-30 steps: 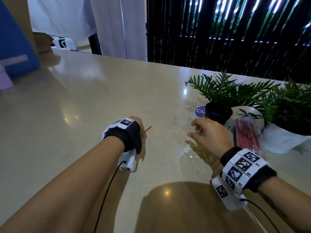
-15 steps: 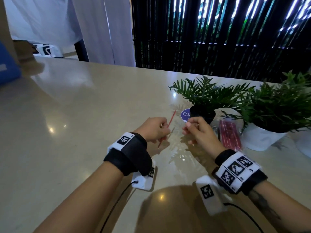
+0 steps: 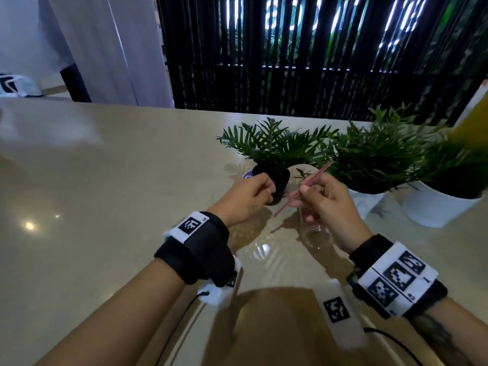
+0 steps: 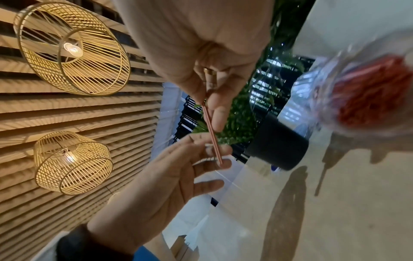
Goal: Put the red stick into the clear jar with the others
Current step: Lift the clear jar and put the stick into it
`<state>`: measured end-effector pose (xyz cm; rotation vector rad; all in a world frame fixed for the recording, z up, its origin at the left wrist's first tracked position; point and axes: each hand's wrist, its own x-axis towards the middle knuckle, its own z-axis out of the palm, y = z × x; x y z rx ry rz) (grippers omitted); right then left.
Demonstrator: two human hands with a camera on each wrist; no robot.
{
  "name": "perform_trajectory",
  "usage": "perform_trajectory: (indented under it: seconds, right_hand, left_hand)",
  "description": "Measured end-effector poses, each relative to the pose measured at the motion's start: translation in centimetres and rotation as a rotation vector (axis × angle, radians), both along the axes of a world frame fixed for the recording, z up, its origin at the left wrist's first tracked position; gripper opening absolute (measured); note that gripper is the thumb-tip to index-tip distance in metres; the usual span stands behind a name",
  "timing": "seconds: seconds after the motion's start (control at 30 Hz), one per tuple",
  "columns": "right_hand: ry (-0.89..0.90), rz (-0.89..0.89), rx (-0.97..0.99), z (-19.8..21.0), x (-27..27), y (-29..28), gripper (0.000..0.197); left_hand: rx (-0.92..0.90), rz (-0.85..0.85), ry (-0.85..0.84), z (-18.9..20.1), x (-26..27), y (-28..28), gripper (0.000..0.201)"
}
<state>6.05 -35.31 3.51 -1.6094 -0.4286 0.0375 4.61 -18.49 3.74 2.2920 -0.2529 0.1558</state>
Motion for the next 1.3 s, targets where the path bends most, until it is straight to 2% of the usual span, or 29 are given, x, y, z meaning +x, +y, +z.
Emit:
perform_trajectory:
  seconds: [0.13,0.23,0.4,0.5,0.63,0.83,0.93,1.1,1.3]
  right_hand:
    - [-0.110,-0.082,-0.076,0.0,0.2,-3.2,0.012]
    - [-0.150,-0.101,-0.116,0.0,0.1,-4.8,0.012]
    - [-0.194,-0.105,-0.148,0.0,-0.3,-6.4,0.021]
    - [-0.196,-0.119,-0.158,0.0,-0.3,-6.9,0.019]
    - [-0.187,-0.119,-0.134,0.0,-0.3,-7.1,0.022]
    - [-0.157,-0.150,-0.087,0.3,-0.5,-7.8,0.024]
    - [-0.169,-0.181,-0.087,0.8,-0.5,-8.1,0.023]
    - [-0.236,-0.200,-0.040,3.5,-1.4,-7.8,0.022]
    - [-0.447,-0.206,0.037,8.2,-3.5,-6.5,0.013]
  left_hand:
    - [0.373,-0.115,0.020,-1.6,2.2,-1.1,0.029]
    - [0.572,-0.225,-0.057,-2.3,3.3,-2.8,0.035]
    - [0.732,-0.321,-0.217,-3.7,5.1,-4.8,0.047]
    - [0.817,-0.341,-0.240,-3.5,6.0,-5.9,0.052]
    - [1.007,-0.442,-0.236,-2.6,6.7,-7.5,0.046]
    - [1.050,-0.490,-0.304,-2.9,6.7,-8.1,0.064]
    - [0.939,-0.436,-0.328,-2.4,6.0,-7.7,0.071]
    - [0.539,-0.293,-0.272,-1.3,4.2,-6.5,0.082]
    - [0.035,-0.254,-0.188,-1.0,1.0,-5.4,0.073]
